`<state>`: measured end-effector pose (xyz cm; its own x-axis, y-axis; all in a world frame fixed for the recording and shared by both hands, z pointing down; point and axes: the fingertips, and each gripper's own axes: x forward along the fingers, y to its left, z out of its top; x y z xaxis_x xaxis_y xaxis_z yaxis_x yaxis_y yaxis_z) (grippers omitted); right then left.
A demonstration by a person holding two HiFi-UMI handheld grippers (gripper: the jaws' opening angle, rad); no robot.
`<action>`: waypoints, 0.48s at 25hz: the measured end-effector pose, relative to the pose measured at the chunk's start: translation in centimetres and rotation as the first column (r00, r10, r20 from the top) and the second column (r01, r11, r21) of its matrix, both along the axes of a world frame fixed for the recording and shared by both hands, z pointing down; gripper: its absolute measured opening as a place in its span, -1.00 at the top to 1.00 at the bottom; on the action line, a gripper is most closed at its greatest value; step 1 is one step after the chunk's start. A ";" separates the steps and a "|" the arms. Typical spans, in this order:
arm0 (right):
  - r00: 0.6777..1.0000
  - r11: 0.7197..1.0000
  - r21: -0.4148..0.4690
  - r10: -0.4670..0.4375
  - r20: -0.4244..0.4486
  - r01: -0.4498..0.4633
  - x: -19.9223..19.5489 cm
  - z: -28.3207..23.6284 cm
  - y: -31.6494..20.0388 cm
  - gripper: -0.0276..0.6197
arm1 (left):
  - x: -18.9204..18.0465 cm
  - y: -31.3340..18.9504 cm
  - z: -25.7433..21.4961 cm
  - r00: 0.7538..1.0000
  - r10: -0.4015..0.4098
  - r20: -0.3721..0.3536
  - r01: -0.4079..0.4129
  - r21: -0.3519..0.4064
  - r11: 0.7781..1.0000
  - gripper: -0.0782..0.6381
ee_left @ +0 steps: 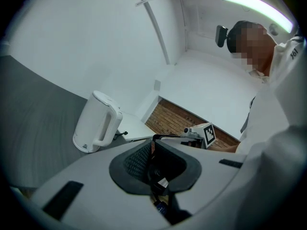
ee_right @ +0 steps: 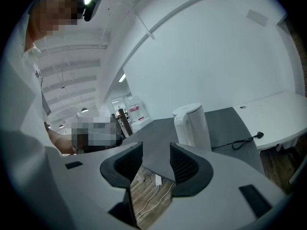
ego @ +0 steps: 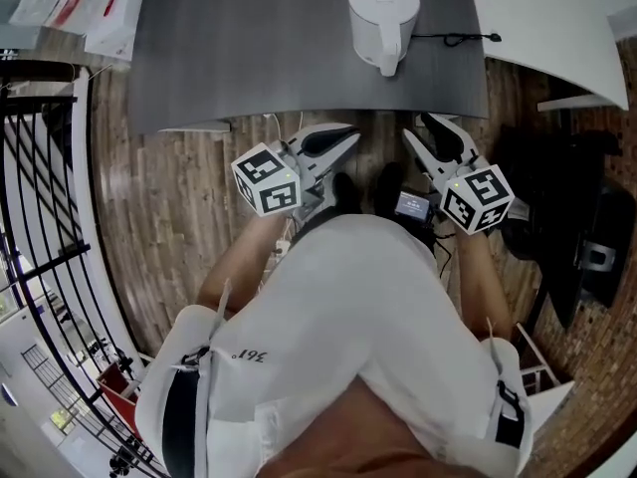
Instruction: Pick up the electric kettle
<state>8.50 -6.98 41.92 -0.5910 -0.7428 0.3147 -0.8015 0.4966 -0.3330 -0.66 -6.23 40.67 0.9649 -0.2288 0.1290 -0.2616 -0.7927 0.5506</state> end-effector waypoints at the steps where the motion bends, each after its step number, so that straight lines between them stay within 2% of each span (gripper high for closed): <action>1: 1.000 1.000 -0.001 0.011 -0.003 -0.011 -0.3 0.1 0.1 0.41 | -0.3 0.0 0.1 1.000 0.009 -0.001 -0.009 0.002 1.000 0.77; 8: 0.999 0.999 -0.006 0.046 -0.017 -0.047 -1.2 0.2 1.0 0.41 | -1.0 0.2 0.7 0.998 0.061 -0.003 -0.061 -0.011 0.998 0.77; 12: 0.999 1.000 0.005 0.018 -0.035 -0.018 -0.9 0.0 0.5 0.41 | -0.8 -0.5 1.1 0.999 0.024 0.026 -0.024 0.006 1.000 0.75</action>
